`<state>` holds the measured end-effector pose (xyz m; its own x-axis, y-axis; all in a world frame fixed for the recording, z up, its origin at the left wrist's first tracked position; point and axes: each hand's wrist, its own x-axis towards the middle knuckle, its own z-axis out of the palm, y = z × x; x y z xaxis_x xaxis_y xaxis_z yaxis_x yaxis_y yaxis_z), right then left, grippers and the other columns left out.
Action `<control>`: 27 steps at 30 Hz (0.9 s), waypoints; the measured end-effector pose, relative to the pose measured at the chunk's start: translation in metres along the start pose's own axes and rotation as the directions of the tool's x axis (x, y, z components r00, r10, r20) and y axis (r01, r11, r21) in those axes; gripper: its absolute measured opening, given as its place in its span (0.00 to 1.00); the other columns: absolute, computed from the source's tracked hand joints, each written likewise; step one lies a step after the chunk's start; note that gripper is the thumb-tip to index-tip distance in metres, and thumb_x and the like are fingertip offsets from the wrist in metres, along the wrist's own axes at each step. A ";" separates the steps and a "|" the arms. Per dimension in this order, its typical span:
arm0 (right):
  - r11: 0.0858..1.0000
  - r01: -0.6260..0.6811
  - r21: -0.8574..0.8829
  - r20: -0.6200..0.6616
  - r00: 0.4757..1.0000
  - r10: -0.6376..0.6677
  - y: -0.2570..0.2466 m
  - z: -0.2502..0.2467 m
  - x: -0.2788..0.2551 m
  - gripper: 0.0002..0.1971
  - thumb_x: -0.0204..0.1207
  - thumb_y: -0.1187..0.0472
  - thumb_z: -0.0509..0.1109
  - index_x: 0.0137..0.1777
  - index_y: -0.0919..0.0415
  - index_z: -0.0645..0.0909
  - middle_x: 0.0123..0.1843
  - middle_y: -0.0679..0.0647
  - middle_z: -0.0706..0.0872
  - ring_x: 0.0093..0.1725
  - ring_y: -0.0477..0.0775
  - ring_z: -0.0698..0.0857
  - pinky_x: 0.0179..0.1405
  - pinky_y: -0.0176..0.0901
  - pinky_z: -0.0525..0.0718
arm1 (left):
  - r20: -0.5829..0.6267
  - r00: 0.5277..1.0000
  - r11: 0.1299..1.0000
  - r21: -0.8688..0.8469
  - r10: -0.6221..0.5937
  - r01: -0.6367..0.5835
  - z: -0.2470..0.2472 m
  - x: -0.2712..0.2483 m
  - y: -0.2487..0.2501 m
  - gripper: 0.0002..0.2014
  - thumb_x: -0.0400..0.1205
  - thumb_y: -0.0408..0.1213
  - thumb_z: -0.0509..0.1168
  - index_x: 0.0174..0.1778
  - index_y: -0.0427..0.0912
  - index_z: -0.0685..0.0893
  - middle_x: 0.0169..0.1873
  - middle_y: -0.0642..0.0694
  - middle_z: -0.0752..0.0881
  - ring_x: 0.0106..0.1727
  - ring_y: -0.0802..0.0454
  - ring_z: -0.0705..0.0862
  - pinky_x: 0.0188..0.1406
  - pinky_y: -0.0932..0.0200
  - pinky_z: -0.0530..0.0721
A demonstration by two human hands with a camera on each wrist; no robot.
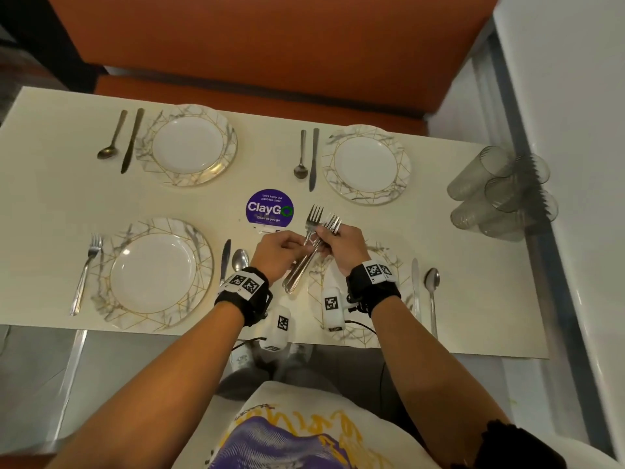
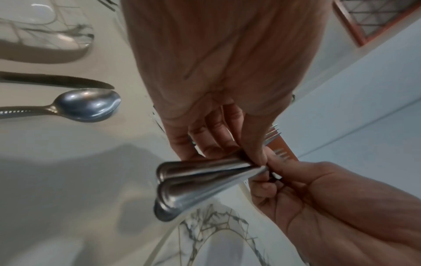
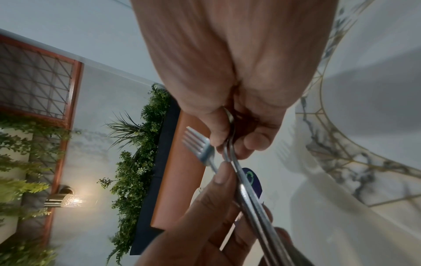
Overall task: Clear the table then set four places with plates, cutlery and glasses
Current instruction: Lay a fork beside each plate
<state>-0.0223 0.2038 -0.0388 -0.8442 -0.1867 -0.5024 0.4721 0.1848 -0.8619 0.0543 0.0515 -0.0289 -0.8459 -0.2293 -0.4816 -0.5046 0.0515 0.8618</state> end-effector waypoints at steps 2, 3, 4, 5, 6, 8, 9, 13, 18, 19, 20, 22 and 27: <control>1.000 -0.007 0.001 0.007 1.000 0.007 -0.003 0.000 0.000 0.06 0.83 0.64 0.72 0.48 0.64 0.91 0.39 0.59 0.92 0.34 0.56 0.85 0.39 0.54 0.85 | -0.008 1.000 0.997 -0.072 -0.018 0.018 -0.002 -0.001 0.002 0.06 0.81 0.38 0.78 0.51 0.40 0.92 0.43 0.44 0.94 0.43 0.50 0.92 0.45 0.54 0.92; 1.000 -0.007 0.006 0.014 1.000 0.007 -0.005 -0.002 -0.001 0.07 0.83 0.65 0.71 0.49 0.62 0.91 0.39 0.58 0.92 0.34 0.54 0.85 0.39 0.53 0.85 | -0.009 1.000 0.994 -0.111 -0.027 0.026 -0.003 -0.001 0.002 0.07 0.82 0.38 0.77 0.51 0.39 0.92 0.43 0.43 0.94 0.42 0.50 0.92 0.45 0.54 0.92; 1.000 -0.002 0.008 0.021 1.000 0.002 -0.007 -0.005 -0.002 0.08 0.84 0.65 0.70 0.50 0.61 0.91 0.40 0.57 0.92 0.34 0.53 0.85 0.37 0.50 0.85 | -0.009 0.999 0.988 -0.150 -0.036 0.034 -0.004 0.000 0.002 0.07 0.83 0.37 0.76 0.52 0.38 0.92 0.43 0.43 0.94 0.41 0.50 0.91 0.44 0.54 0.92; 1.000 0.006 0.005 0.027 1.000 -0.006 -0.009 -0.007 -0.003 0.08 0.85 0.65 0.69 0.51 0.61 0.91 0.40 0.56 0.92 0.33 0.52 0.85 0.36 0.46 0.85 | -0.010 0.999 0.983 -0.176 -0.047 0.045 -0.005 0.000 0.001 0.07 0.84 0.37 0.75 0.53 0.37 0.92 0.43 0.42 0.94 0.41 0.49 0.91 0.43 0.55 0.92; 1.000 0.013 -0.002 0.028 1.000 -0.013 -0.009 -0.009 -0.003 0.09 0.86 0.65 0.68 0.51 0.61 0.91 0.40 0.56 0.92 0.33 0.51 0.84 0.34 0.43 0.84 | -0.018 0.998 0.981 -0.184 -0.062 0.058 -0.007 0.001 -0.001 0.07 0.84 0.36 0.75 0.54 0.37 0.92 0.43 0.42 0.94 0.40 0.49 0.90 0.42 0.55 0.92; 1.000 0.017 -0.014 0.020 1.000 -0.016 -0.008 -0.016 -0.002 0.09 0.86 0.66 0.67 0.52 0.62 0.90 0.41 0.57 0.91 0.32 0.52 0.84 0.32 0.40 0.83 | -0.048 0.994 0.982 -0.167 -0.100 0.091 -0.009 0.004 -0.007 0.07 0.84 0.36 0.75 0.54 0.37 0.93 0.44 0.41 0.94 0.41 0.49 0.90 0.42 0.54 0.93; 1.000 0.014 -0.014 0.011 1.000 -0.014 -0.007 -0.020 -0.001 0.10 0.86 0.66 0.67 0.51 0.63 0.90 0.40 0.57 0.91 0.32 0.52 0.83 0.31 0.40 0.82 | -0.054 0.991 0.982 -0.155 -0.122 0.112 -0.009 0.005 -0.011 0.07 0.83 0.36 0.75 0.54 0.37 0.93 0.44 0.40 0.93 0.41 0.48 0.90 0.43 0.52 0.94; 1.000 -0.002 -0.012 -0.019 1.000 0.002 -0.002 -0.041 0.004 0.10 0.86 0.66 0.67 0.50 0.63 0.90 0.40 0.59 0.91 0.33 0.54 0.83 0.33 0.44 0.80 | -0.022 0.974 0.971 -0.086 -0.225 0.222 -0.006 0.006 -0.028 0.03 0.83 0.32 0.75 0.50 0.38 0.93 0.47 0.36 0.93 0.43 0.44 0.90 0.47 0.48 0.95; 1.000 -0.023 -0.006 -0.046 0.999 0.023 0.010 -0.060 0.002 0.10 0.86 0.66 0.67 0.49 0.64 0.90 0.40 0.60 0.91 0.32 0.53 0.83 0.33 0.45 0.79 | 0.011 0.941 0.940 0.055 -0.338 0.337 0.002 -0.001 -0.050 0.03 0.82 0.30 0.75 0.46 0.36 0.95 0.37 0.41 0.94 0.35 0.50 0.88 0.47 0.50 0.92; 1.000 -0.027 -0.005 -0.052 0.998 0.027 0.011 -0.063 0.001 0.10 0.86 0.66 0.67 0.49 0.64 0.90 0.40 0.60 0.91 0.32 0.53 0.83 0.32 0.45 0.79 | 0.008 0.935 0.933 0.074 -0.354 0.352 0.004 -0.002 -0.052 0.03 0.82 0.30 0.76 0.45 0.36 0.95 0.35 0.43 0.94 0.33 0.51 0.87 0.46 0.51 0.92; 1.000 -0.029 -0.003 -0.058 0.998 0.028 0.012 -0.064 0.000 0.09 0.86 0.66 0.67 0.49 0.64 0.90 0.40 0.60 0.91 0.32 0.53 0.83 0.32 0.44 0.79 | 0.004 0.932 0.928 0.090 -0.363 0.361 0.005 -0.003 -0.054 0.03 0.81 0.30 0.76 0.45 0.36 0.95 0.33 0.45 0.94 0.32 0.51 0.88 0.45 0.52 0.92; 1.000 -0.027 0.001 -0.063 0.998 0.027 0.014 -0.066 -0.002 0.09 0.86 0.66 0.67 0.50 0.65 0.90 0.40 0.60 0.91 0.32 0.52 0.83 0.32 0.44 0.79 | 0.002 0.932 0.925 0.119 -0.363 0.360 0.007 -0.004 -0.055 0.02 0.81 0.29 0.77 0.44 0.36 0.95 0.31 0.46 0.94 0.31 0.52 0.89 0.44 0.54 0.94; 1.000 -0.025 0.015 -0.058 0.998 0.026 0.018 -0.066 -0.006 0.10 0.86 0.66 0.67 0.51 0.66 0.90 0.40 0.58 0.90 0.32 0.52 0.82 0.32 0.44 0.79 | 0.006 0.944 0.929 0.182 -0.330 0.323 0.010 -0.005 -0.051 0.02 0.81 0.25 0.76 0.45 0.29 0.93 0.25 0.48 0.91 0.27 0.53 0.87 0.32 0.62 0.92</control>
<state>-0.0253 0.2725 -0.0464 -0.8450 -0.1261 -0.5196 0.4966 0.1753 -0.8501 0.0826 0.0594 -0.0724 -0.6332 -0.2281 -0.7396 -0.7734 0.1504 0.6158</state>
